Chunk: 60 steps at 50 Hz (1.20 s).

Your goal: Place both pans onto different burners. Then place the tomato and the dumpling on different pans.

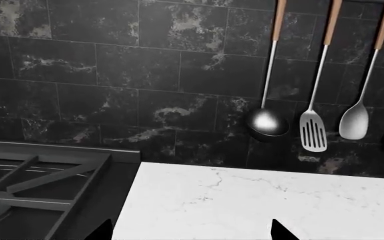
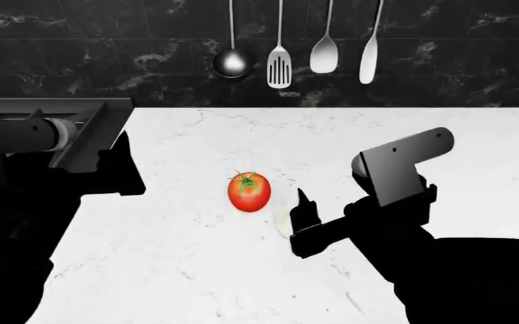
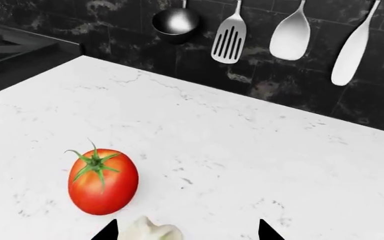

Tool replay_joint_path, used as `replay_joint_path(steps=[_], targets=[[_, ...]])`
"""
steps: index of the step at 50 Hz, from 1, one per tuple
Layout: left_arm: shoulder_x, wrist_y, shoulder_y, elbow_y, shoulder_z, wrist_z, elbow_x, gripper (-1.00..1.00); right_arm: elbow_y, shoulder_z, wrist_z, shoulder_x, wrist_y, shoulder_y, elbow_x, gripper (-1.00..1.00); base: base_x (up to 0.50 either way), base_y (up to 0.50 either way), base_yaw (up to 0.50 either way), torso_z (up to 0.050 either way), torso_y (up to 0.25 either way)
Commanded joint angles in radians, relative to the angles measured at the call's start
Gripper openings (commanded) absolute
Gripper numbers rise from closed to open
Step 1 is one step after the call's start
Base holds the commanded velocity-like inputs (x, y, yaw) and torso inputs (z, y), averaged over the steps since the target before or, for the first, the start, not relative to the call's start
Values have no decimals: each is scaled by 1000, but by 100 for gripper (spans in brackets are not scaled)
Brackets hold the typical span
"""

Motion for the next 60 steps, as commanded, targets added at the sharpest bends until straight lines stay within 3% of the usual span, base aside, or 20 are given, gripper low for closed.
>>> replay_joint_path(steps=[1, 60], targets=[[-11, -19, -31, -1, -6, -33, -51, 100, -2, -19, -14, -10, -7, -28, -21, 100, 0, 0, 0, 0, 0], [-4, 36, 41, -18, -3, 17, 7, 100, 189, -149, -265, -105, -118, -87, -298, 100, 0, 0, 0, 0, 0]])
